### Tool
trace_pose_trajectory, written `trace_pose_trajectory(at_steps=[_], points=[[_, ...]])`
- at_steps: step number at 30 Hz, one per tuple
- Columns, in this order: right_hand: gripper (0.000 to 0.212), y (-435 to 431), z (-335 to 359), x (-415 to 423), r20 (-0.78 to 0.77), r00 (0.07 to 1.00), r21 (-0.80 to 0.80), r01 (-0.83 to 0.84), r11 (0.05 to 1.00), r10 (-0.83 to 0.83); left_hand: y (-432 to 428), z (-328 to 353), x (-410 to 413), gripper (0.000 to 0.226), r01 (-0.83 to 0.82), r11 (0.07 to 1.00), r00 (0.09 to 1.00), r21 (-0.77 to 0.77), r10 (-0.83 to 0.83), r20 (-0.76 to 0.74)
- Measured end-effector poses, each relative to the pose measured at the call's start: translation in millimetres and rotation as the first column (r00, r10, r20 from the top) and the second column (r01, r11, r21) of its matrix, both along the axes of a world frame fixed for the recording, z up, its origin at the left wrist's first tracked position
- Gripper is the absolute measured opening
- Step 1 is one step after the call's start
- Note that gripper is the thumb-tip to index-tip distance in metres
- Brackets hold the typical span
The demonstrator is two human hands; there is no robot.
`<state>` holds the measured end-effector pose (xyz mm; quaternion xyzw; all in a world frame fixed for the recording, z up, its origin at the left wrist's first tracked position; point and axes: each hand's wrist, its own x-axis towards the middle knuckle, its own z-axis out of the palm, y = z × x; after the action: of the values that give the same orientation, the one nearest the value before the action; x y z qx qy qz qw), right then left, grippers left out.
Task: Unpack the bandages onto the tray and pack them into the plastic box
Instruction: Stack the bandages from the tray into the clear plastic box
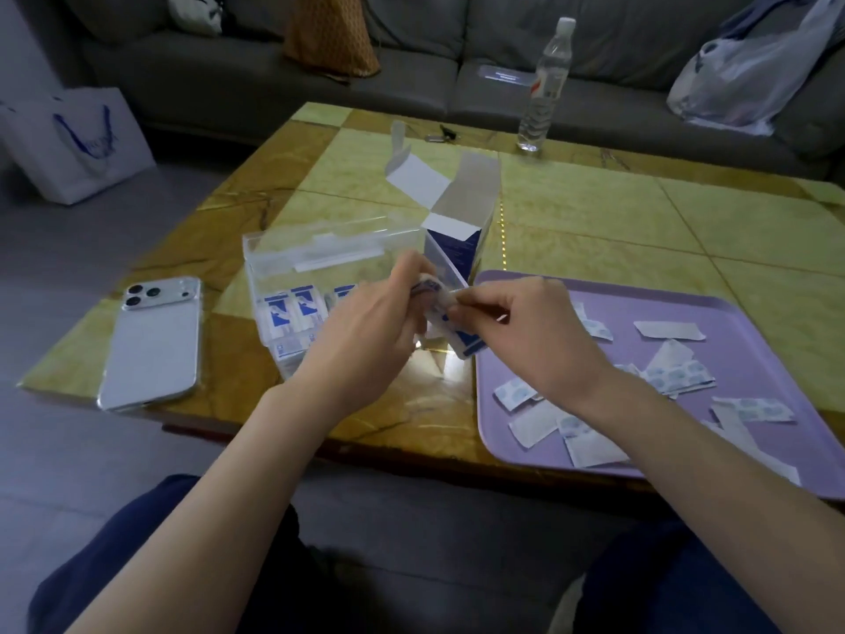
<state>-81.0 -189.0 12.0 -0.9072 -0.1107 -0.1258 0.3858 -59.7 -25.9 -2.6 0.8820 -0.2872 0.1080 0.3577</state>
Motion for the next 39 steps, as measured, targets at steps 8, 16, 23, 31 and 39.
trace_pose_trajectory(at_steps=[8,16,23,31,39], points=[[0.011,36,22,54,-0.162,0.986,0.011,0.047,0.999,-0.045,55,-2,22,0.022,-0.337,0.933,0.935,-0.125,0.347,0.071],[0.022,73,4,102,-0.44,0.879,-0.191,0.109,0.976,-0.184,97,-21,21,0.039,-0.556,0.815,0.811,0.162,0.575,-0.111],[0.022,100,-14,112,-0.521,0.825,-0.346,0.032,0.938,-0.22,99,-22,20,0.038,-0.528,0.835,0.82,0.154,0.548,-0.165],[0.033,111,-16,110,-0.483,0.842,-0.563,-0.089,0.822,-0.24,100,-23,21,0.036,-0.519,0.84,0.822,0.155,0.541,-0.177],[0.024,121,-16,113,-0.541,0.814,-0.431,-0.052,0.901,-0.211,101,-23,21,0.037,-0.511,0.846,0.825,0.155,0.533,-0.187]])
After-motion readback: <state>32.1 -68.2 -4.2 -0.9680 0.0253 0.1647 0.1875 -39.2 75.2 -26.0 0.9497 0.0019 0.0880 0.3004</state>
